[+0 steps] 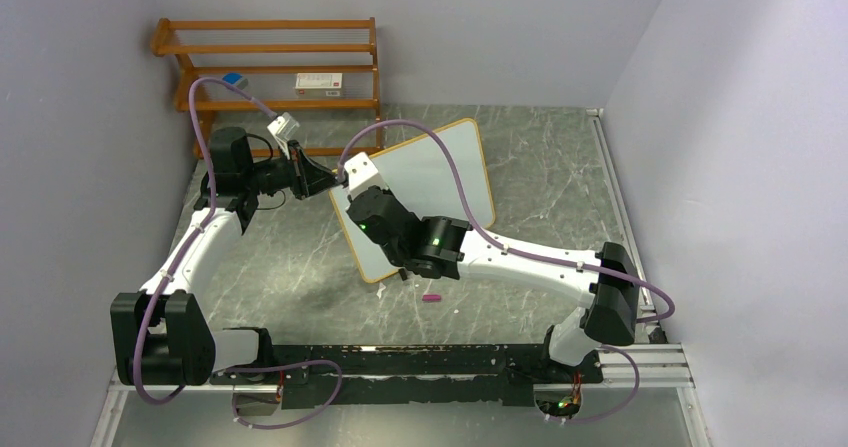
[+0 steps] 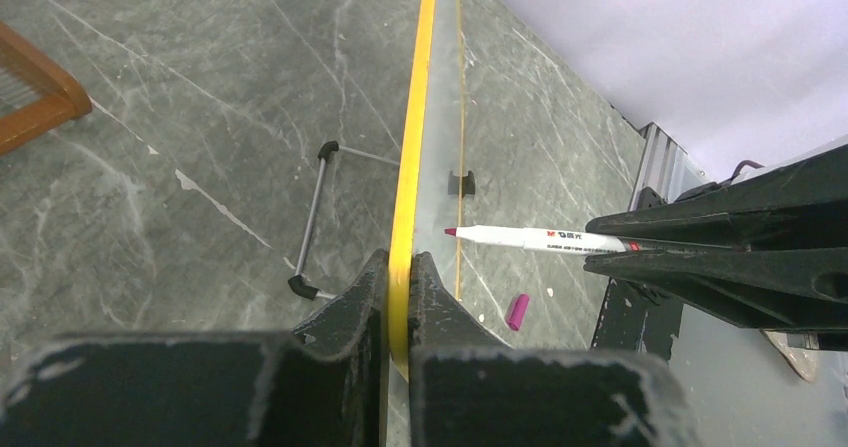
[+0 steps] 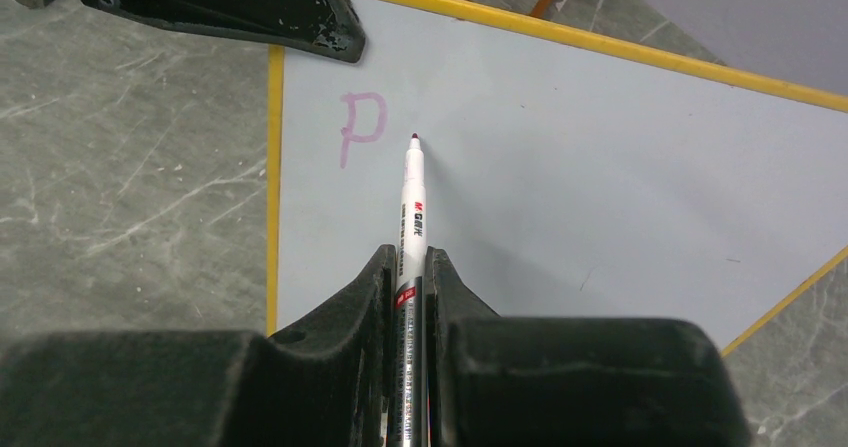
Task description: Write a sentence on the whiteboard
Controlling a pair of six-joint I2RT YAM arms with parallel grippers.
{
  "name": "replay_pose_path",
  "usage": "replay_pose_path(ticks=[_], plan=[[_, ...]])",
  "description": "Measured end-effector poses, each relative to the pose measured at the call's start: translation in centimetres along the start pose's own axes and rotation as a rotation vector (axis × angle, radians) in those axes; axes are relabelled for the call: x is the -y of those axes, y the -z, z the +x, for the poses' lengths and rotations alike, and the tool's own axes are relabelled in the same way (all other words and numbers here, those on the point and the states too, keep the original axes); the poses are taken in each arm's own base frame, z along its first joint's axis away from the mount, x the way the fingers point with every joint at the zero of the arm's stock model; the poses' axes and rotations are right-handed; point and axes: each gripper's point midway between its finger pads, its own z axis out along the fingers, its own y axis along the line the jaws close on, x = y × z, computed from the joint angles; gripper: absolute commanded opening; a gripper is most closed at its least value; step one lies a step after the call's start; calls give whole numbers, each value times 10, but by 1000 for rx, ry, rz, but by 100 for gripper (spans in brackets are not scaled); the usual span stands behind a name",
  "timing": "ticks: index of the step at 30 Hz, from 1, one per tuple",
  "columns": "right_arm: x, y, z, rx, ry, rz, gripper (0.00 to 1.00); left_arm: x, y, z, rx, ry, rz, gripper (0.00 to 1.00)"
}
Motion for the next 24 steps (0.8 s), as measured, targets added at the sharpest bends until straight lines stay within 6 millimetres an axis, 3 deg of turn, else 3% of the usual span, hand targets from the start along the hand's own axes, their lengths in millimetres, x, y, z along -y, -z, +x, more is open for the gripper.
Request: replay_pose_path(ticks=[24], plan=[[-2, -1, -6, 23, -16, -8, 0, 0, 0, 0, 0, -4, 0, 5]])
